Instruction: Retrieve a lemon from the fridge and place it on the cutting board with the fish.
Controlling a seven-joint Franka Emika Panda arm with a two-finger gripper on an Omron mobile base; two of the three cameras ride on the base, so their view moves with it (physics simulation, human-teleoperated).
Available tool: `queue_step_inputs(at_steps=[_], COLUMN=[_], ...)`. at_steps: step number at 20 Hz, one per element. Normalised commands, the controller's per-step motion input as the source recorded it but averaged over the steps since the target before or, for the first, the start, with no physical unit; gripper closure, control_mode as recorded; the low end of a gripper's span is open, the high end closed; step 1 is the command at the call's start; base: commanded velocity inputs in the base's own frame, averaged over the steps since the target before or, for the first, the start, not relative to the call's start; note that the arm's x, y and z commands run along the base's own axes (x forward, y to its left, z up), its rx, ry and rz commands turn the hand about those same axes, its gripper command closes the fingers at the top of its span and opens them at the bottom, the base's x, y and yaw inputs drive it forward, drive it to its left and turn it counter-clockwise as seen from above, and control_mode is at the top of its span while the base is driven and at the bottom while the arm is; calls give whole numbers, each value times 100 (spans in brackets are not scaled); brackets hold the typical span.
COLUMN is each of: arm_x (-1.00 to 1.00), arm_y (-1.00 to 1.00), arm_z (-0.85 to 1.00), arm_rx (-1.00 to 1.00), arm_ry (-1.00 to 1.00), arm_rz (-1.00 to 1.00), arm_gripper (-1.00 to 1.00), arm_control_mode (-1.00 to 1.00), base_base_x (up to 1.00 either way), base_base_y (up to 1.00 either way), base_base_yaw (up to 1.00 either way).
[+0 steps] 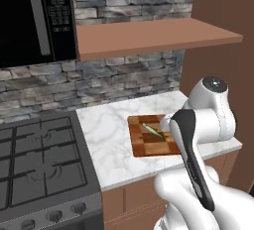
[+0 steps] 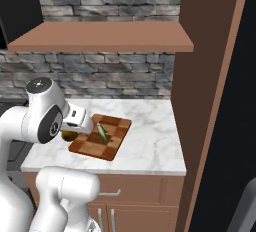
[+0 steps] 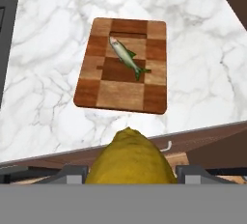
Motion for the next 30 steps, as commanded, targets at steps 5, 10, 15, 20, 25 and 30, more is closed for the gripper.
queue_step_inputs(at_steps=[5,10,15,20,25,30], arm_x=[10,45,80,73,64,38], arm_y=[9,26,34,5,-16,-11], arm_z=[-8,-25,-29,-11,-27,-51], arm_rx=[0,0,0,0,3,8], arm_ry=[0,0,13,30,31,15], arm_rz=[-1,-4,-16,-21,-15,-8], arm_gripper=[100,100,100,100,100,100], arm_control_mode=[-100,-100,-100,-100,-100,-100], base_base_x=[0,0,0,0,0,0], base_base_y=[0,0,0,0,0,0], base_base_yaw=[0,0,0,0,0,0])
